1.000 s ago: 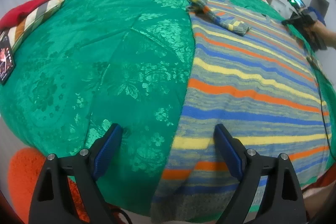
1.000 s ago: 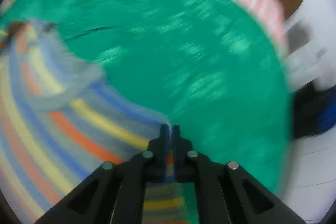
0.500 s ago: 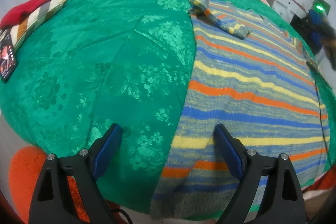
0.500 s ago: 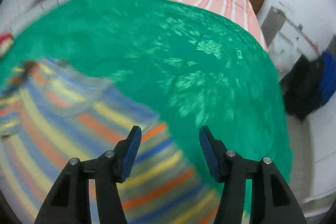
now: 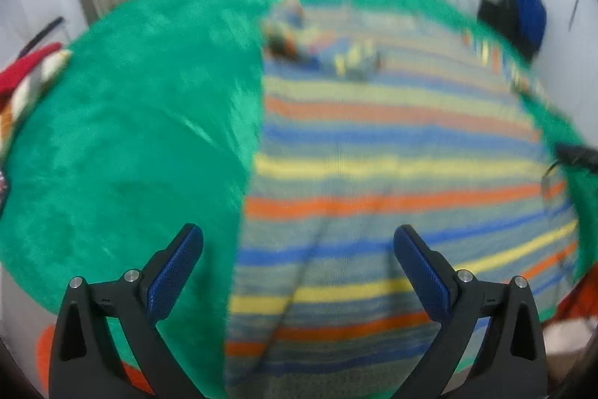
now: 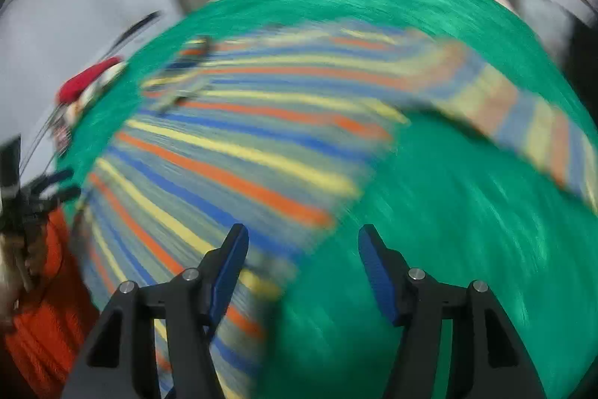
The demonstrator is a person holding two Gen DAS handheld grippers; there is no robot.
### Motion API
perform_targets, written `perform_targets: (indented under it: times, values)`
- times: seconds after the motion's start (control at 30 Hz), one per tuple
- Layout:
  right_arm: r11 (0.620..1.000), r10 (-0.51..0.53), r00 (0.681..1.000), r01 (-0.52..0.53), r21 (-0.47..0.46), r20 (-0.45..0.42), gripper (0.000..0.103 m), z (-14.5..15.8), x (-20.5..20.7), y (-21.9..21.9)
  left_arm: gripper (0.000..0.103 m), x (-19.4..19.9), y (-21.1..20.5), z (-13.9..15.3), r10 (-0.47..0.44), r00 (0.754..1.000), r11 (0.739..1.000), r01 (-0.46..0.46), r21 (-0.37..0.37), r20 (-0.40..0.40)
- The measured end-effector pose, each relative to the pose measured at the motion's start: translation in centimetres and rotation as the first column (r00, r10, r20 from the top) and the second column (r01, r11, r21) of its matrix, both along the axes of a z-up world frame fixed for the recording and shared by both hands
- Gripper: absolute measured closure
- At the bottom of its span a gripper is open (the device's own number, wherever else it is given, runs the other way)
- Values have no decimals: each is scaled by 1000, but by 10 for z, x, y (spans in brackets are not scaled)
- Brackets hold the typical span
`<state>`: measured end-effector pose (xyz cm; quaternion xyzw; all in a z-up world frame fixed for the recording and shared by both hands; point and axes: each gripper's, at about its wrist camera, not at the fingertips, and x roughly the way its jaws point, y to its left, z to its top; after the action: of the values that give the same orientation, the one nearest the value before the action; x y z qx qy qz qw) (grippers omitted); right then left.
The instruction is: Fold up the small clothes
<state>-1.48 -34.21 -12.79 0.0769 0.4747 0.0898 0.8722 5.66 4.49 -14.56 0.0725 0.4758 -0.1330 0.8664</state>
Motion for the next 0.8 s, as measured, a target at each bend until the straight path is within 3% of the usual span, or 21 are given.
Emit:
perform_targets:
  times: [0.03, 0.13, 0.3, 0.4, 0.5, 0.6, 0.73, 0.8]
  values:
    - [999, -39, 999, 39, -6, -21, 42, -3, -10, -11, 1, -1, -3, -12, -8, 1000, 1000, 9, 27, -24]
    - [989, -135, 991, 134, -64, -15, 42, -1, -42, -35, 0, -12, 1, -17, 7, 999, 1000, -8, 12, 40]
    - [960, -259, 959, 269, -73, 116, 32, 19, -88, -45, 0, -5, 7, -21, 52, 999, 997, -52, -55, 4]
    - [946, -292, 936, 312, -83, 194, 30, 18, -98, -35, 0, -5, 2, -20, 36, 999, 999, -36, -9, -9]
    - [934, -319, 918, 346, -86, 235, 30, 14, -102, -29, 2, -8, 2, -3, 30, 997, 999, -29, 15, -75]
    - [922, -368, 899, 386, -33, 236, 30, 8, -103, -30, 1, -14, 6, 45, -16, 999, 1000, 16, -9, 50]
    - [927, -359, 905, 373, -23, 230, 30, 1, -102, -29, 1, 10, -15, 111, -136, 961, 991, 131, 37, 241]
    - [931, -353, 910, 364, -10, 218, 30, -4, -100, -29, 1, 31, -36, 120, -217, 942, 976, 203, 81, 257]
